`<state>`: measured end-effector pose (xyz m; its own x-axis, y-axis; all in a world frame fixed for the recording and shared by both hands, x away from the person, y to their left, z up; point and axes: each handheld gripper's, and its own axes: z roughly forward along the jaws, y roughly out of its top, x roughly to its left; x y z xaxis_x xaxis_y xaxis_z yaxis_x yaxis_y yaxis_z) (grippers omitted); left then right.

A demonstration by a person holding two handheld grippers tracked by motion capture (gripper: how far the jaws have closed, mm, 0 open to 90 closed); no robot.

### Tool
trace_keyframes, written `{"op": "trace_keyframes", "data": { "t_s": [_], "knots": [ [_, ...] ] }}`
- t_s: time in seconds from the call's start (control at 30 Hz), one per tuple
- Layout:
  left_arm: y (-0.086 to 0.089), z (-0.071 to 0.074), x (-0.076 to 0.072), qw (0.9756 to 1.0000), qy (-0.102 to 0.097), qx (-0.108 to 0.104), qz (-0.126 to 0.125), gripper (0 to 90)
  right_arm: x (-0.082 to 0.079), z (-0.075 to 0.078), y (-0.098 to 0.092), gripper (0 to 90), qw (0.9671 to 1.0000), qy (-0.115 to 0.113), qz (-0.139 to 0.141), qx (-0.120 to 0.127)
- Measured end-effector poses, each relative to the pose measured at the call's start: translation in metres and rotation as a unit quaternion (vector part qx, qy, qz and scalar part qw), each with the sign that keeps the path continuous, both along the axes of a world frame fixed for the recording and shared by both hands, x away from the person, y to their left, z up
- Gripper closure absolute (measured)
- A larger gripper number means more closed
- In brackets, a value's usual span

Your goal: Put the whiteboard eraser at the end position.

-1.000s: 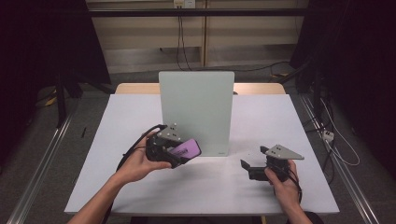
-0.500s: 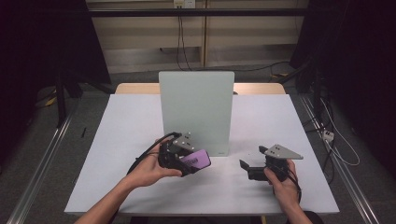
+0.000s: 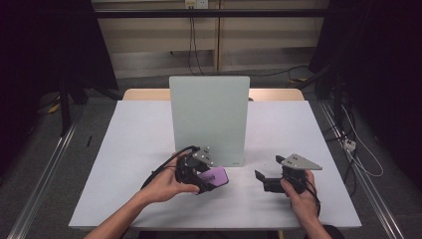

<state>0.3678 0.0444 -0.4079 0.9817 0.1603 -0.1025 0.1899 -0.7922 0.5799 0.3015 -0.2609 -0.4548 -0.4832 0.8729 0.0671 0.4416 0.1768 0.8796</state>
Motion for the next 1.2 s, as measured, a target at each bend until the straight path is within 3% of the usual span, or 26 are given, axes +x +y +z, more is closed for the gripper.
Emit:
{"op": "trace_keyframes", "data": {
  "t_s": [0.03,0.07,0.1,0.13,0.2,0.37,0.4,0.43,0.53,0.8,0.83,0.9,1.03,1.2],
  "knots": [
    [-0.002,0.002,0.001,0.9999,-0.004,0.015,0.005,40.7,0.0,0.0,0.0,5.4,1.0,-0.001,0.001,0.0],
    [-0.004,-0.001,0.003,1.0,0.009,-0.003,0.001,40.7,0.0,0.0,0.0,5.4,1.0,0.0,0.001,0.001],
    [-0.006,0.0,0.005,0.9998,0.018,0.005,-0.008,40.7,0.0,0.0,0.0,5.3,1.0,0.0,0.001,0.001],
    [-0.009,-0.002,0.005,0.9999,0.009,0.008,0.0,40.7,0.0,0.0,0.0,5.3,1.0,0.0,0.0,0.001],
    [-0.015,-0.003,0.007,0.9997,0.015,0.019,-0.004,40.7,0.0,0.0,0.0,5.3,1.0,0.0,0.0,0.0],
    [-0.024,-0.011,0.005,0.9994,0.021,0.022,-0.014,40.7,0.0,0.0,0.0,5.1,1.0,0.0,0.001,0.001],
    [-0.024,-0.011,0.005,0.9989,0.026,0.035,-0.016,40.6,0.0,0.0,0.0,5.3,1.0,0.0,0.001,0.001],
    [-0.025,-0.015,0.004,0.9992,0.03,0.024,-0.009,40.6,0.0,0.0,0.0,5.2,1.0,0.0,0.001,0.001],
    [-0.024,-0.019,0.004,0.999,0.039,0.022,-0.006,40.6,0.0,0.0,0.0,5.2,1.0,0.0,0.002,0.0],
    [-0.025,-0.022,0.003,0.9989,0.041,0.022,-0.005,40.5,0.0,0.0,0.001,5.2,1.0,0.001,0.002,0.002],
    [-0.025,-0.02,0.004,0.9985,0.037,0.039,-0.012,40.5,0.0,0.0,0.001,5.2,1.0,0.0,0.002,0.001],
    [-0.027,-0.023,0.002,0.999,0.035,0.029,-0.004,40.5,0.0,0.0,0.0,5.2,1.0,0.0,0.003,0.001],
    [-0.028,-0.024,0.002,0.9988,0.029,0.038,-0.008,40.5,0.0,0.0,0.0,5.2,1.0,-0.001,0.003,0.001],
    [-0.028,-0.026,0.003,0.9986,0.037,0.038,-0.004,40.5,-0.001,0.0,0.0,5.1,1.0,0.0,0.004,0.002]
  ]
}}
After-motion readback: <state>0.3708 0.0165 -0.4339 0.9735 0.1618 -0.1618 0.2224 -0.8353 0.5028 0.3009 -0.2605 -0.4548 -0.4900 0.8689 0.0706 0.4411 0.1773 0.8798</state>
